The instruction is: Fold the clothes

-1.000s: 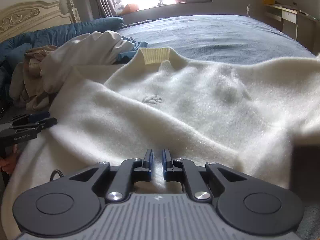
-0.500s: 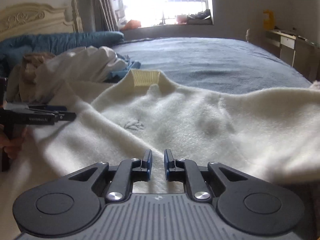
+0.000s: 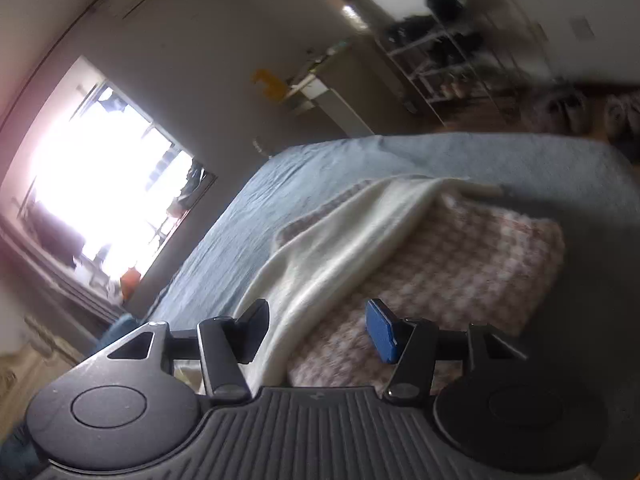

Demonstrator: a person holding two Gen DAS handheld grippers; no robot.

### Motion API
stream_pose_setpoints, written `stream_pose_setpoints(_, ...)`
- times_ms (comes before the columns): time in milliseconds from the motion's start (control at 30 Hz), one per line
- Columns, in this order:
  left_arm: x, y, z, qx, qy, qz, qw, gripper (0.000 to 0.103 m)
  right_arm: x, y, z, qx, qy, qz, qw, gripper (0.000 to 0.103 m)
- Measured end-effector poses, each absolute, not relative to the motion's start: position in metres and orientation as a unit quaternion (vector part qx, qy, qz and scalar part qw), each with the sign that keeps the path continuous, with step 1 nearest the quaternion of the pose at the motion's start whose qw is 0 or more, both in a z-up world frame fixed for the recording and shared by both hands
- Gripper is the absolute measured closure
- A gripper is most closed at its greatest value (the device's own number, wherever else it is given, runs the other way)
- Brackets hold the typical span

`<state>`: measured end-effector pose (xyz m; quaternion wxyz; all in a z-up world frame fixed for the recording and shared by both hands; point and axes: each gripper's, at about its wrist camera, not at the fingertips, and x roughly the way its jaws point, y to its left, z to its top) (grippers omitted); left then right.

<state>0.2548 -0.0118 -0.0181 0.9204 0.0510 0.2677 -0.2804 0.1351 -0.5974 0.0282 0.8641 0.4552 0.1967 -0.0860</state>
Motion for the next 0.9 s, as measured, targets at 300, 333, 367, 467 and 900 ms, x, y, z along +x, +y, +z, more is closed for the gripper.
stream_pose_setpoints(300, 0.238, -0.031, -0.039, 0.061, 0.293, -0.274, 0.914, 0.041, 0.182, -0.67, -0.023, 0.597, 0.169, -0.091, 0.779, 0.045)
stream_pose_setpoints(333, 0.234, -0.03, -0.039, 0.06, 0.291, -0.273, 0.915, 0.041, 0.187, -0.673, -0.025, 0.6, 0.168, -0.096, 0.776, 0.046)
stream_pose_setpoints(367, 0.231, -0.031, -0.039, 0.064, 0.287, -0.275, 0.916, 0.041, 0.192, -0.676, -0.027, 0.603, 0.167, -0.101, 0.774, 0.046)
stream_pose_setpoints(467, 0.222, -0.042, -0.034, 0.095, 0.265, -0.296, 0.913, 0.041, 0.196, -0.676, -0.034, 0.613, 0.161, -0.101, 0.767, 0.047)
stream_pose_setpoints(900, 0.2, -0.071, -0.04, 0.153, 0.239, -0.344, 0.895, 0.041, 0.221, -0.445, 0.026, 0.321, 0.334, 0.162, 0.871, 0.049)
